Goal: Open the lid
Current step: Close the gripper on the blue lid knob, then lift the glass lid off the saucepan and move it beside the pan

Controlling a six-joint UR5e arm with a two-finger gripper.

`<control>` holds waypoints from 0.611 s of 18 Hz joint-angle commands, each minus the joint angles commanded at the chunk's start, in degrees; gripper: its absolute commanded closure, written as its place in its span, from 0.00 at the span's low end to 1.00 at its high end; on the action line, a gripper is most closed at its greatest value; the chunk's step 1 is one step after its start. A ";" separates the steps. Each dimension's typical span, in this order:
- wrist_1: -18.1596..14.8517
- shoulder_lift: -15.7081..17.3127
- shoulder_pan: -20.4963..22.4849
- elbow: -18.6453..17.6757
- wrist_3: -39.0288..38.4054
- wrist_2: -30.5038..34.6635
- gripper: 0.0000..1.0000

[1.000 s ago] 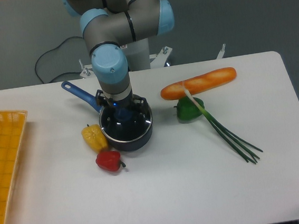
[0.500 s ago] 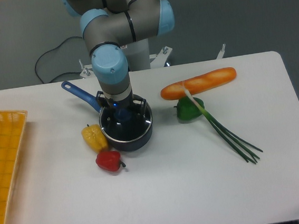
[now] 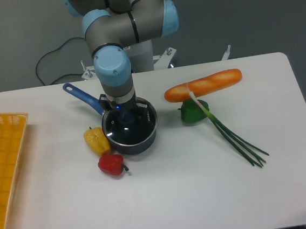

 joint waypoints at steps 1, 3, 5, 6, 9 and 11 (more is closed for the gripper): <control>0.00 0.00 0.00 0.17 0.00 0.09 0.41; 0.00 0.00 0.00 0.44 0.09 0.09 0.42; -0.09 0.00 0.09 0.88 0.18 0.09 0.42; -0.09 0.00 0.09 1.05 0.18 0.09 0.42; -0.70 0.09 0.79 2.46 0.35 0.09 0.42; -0.79 0.09 0.88 3.34 0.70 0.00 0.43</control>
